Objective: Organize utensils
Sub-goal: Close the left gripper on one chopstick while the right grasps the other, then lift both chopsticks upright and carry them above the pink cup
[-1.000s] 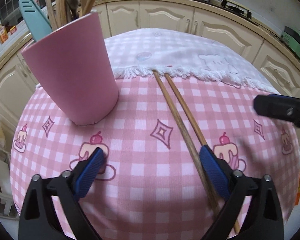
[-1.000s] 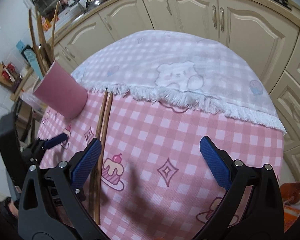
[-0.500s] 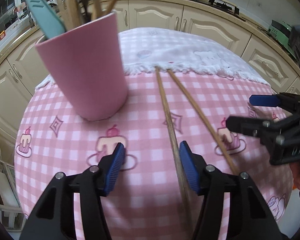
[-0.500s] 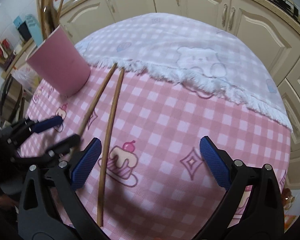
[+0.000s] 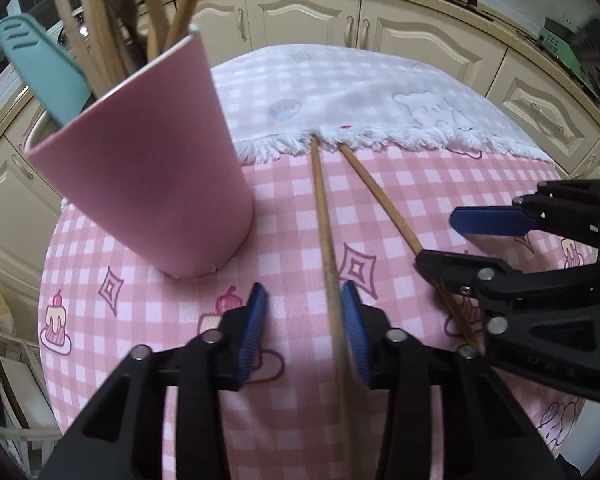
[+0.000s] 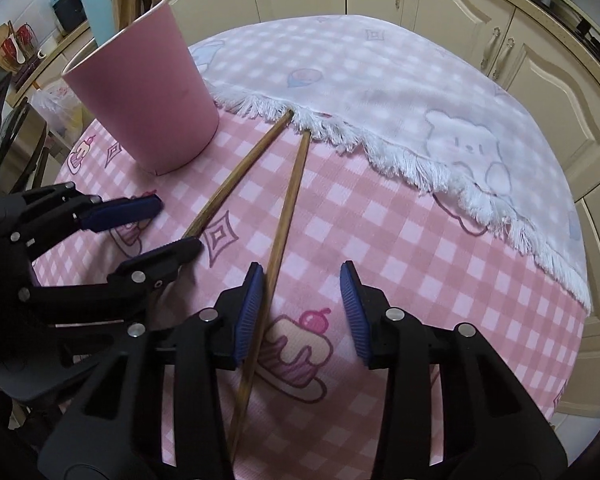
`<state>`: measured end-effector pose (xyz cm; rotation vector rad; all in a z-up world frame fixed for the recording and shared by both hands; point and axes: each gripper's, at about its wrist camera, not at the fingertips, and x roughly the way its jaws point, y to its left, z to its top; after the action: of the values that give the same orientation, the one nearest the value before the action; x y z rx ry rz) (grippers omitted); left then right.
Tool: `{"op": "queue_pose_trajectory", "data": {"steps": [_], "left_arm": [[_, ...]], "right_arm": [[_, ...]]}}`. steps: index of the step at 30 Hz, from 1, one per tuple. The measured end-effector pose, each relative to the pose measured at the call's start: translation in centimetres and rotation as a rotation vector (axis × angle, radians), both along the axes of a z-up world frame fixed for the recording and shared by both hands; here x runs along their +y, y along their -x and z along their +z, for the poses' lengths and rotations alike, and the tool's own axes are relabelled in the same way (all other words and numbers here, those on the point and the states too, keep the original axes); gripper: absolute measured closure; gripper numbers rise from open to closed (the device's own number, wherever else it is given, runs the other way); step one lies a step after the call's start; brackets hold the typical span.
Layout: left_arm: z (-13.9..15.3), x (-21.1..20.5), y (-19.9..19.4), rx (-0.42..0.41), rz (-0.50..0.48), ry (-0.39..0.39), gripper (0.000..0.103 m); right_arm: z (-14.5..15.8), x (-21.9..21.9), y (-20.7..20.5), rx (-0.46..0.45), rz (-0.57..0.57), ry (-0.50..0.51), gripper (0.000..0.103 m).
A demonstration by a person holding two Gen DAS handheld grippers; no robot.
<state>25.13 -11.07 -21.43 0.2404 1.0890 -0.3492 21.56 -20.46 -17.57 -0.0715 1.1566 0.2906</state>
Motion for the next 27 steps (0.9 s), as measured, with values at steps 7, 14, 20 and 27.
{"op": "queue_pose_trajectory", "data": {"steps": [7, 14, 20, 27], "left_arm": [[0.1, -0.5, -0.5, 0.010, -0.006, -0.008, 0.087], [0.0, -0.9, -0.1, -0.005, -0.020, -0.013, 0.097], [0.2, 0.1, 1.1, 0.011, -0.013, 0.049, 0.098], [1.3, 1.1, 3.5, 0.002, -0.024, 0.152, 0.098]], "right_arm": [[-0.3, 2.1, -1.4, -0.024, 0.052, 0.081, 0.075], [-0.2, 1.8, -0.9, -0.001, 0.095, 0.053, 0.097], [0.1, -0.5, 0.7, 0.006, 0.055, -0.069, 0.097], [1.9, -2.6, 2.2, -0.050, 0.022, -0.228, 0.097]]}}
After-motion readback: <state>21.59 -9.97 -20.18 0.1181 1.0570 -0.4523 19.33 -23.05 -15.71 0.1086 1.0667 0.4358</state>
